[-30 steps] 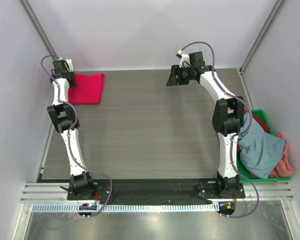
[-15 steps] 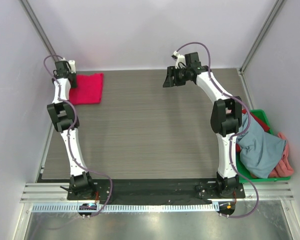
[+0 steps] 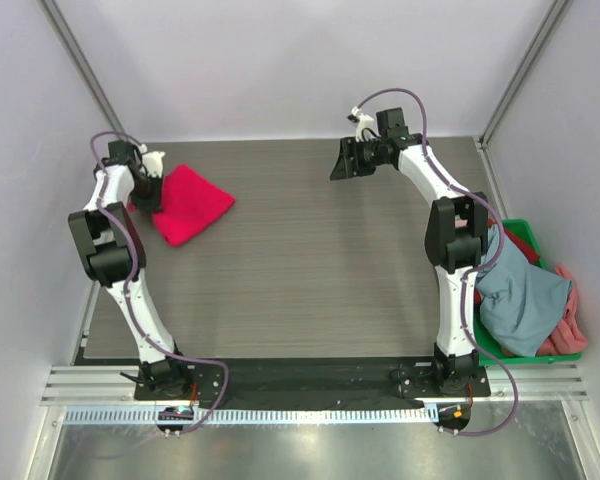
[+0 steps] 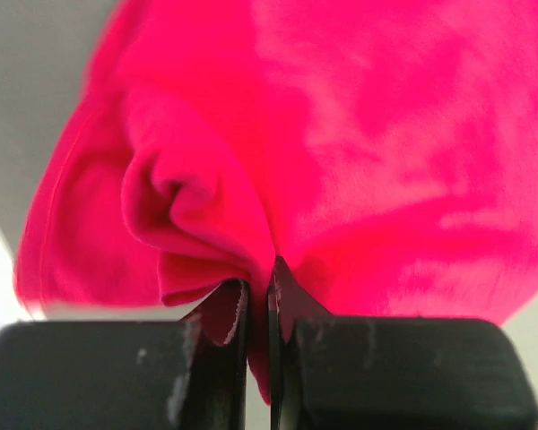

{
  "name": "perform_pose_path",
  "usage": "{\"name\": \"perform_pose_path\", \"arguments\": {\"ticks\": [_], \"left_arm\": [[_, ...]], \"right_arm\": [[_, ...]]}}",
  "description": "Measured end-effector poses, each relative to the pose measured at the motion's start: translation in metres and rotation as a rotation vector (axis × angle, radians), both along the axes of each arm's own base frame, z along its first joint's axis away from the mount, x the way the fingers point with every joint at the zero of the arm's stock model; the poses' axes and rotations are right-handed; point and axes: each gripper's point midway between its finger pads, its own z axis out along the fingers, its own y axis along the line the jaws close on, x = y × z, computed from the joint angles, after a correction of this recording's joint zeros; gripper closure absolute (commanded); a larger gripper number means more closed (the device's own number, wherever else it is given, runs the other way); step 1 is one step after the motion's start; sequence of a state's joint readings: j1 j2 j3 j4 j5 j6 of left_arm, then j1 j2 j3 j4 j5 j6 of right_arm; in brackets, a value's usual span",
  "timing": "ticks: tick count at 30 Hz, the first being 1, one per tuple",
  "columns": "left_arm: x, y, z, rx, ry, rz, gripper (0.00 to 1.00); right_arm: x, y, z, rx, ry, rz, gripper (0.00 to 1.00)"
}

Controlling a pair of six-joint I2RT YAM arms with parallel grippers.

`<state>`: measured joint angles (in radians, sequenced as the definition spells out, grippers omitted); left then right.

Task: Fold and stack the t-shirts
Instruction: Neatly place the folded tshirt to the corner

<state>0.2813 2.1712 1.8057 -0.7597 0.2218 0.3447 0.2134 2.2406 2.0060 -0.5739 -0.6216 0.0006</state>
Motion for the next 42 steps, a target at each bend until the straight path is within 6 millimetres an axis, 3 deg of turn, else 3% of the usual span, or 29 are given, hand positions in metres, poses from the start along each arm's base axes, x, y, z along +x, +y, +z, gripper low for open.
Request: {"name": "perform_pose_path", "arguments": {"ticks": [5,13,16,20,26,34,42], "left_arm": [[-0.086,-0.024,0.002,-0.021,0.142,-0.095,1.00],[-0.219,-0.053,0.018,-0.005,0.275,-0.263,1.00],[-0.259,-0.053,0.024,0.024,0.290,-0.319,1.00],[-0.298,-0.034,0.023,0.056,0.333,-0.319,1.00],[-0.312,0.012,0.014,0.081,0.378,-0.228,1.00],[-0.282,0.069,0.005,0.132,0.386,-0.150,1.00],[-0.279,0.091,-0.003,0.160,0.423,-0.130,1.00]], "right_arm": [[-0.030,-0.011,-0.006,-0.012,0.034,0.048,0.43],[-0.083,-0.020,0.011,0.004,0.033,0.114,0.45],[-0.093,-0.020,0.012,0.019,0.039,0.125,0.45],[-0.097,-0.019,0.008,0.029,0.051,0.128,0.45],[-0.098,-0.018,0.011,0.036,0.040,0.128,0.46],[-0.103,-0.019,0.019,0.038,0.015,0.129,0.46],[-0.103,-0.019,0.017,0.037,0.016,0.129,0.46]]}}
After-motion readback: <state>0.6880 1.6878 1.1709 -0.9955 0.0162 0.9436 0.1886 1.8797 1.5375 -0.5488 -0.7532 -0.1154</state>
